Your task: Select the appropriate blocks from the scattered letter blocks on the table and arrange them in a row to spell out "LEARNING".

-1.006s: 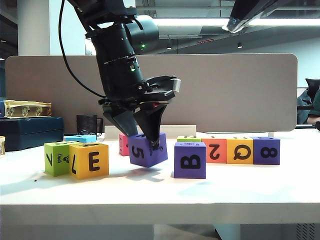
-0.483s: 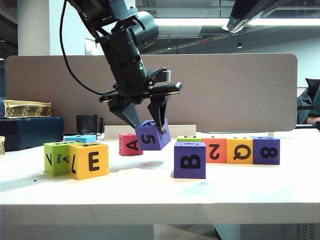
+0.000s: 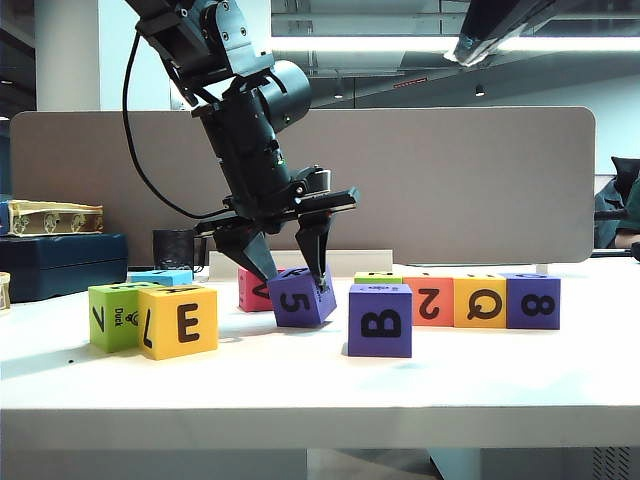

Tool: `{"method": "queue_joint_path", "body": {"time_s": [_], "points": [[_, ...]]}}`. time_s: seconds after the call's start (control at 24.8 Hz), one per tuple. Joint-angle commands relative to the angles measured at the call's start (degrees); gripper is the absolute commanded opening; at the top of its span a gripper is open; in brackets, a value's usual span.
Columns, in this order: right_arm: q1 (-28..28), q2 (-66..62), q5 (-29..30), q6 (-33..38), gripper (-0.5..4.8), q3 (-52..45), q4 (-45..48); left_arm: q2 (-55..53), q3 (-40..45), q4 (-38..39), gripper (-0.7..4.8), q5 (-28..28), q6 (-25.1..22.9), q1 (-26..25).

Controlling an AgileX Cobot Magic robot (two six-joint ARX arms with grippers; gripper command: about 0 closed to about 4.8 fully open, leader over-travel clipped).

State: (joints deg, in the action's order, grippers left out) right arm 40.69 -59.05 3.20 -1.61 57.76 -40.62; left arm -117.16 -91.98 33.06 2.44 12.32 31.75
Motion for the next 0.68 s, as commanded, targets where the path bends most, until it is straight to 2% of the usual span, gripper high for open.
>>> {"method": "queue_joint_path", "body": {"time_s": [0.04,0.12,0.24,0.36,0.48,0.64,0.68], "points": [[0.0,0.1,0.1,-0.2,-0.02,0.3,0.4,-0.4,-0.2,-1.5,2.95,0.4,0.2,0.0],[0.0,0.1,0.1,-0.2,-0.02,0.3,0.3,-0.4,-0.5,-1.4,3.45,0.3,0.1,-0.1],[0.0,0.1,0.1,-0.2,-0.02,0.3,0.3,-0.4,-1.0,-1.4,3.47,0.5,0.1,-0.1],[0.0,0.1,0.1,-0.2,-0.02,0.3,0.2,-0.4,-3.9,0.6,3.79,0.6,-0.6,-0.1],[0.0,0.1,0.1,-0.1,-0.02,0.3,0.1,-0.4,-7.8,4.2,3.78,-0.4,-3.5,-0.3],[0.0,0.1,0.1,-0.1,-0.02,0.3,0.0,0.0,-11.0,10.8,3.66,-7.6,-8.5,-1.7],[0.0,0.1,0.1,-0.1,-0.02,0.3,0.0,0.2,-11.0,12.5,3.17,-9.1,-9.4,-2.3]]}}
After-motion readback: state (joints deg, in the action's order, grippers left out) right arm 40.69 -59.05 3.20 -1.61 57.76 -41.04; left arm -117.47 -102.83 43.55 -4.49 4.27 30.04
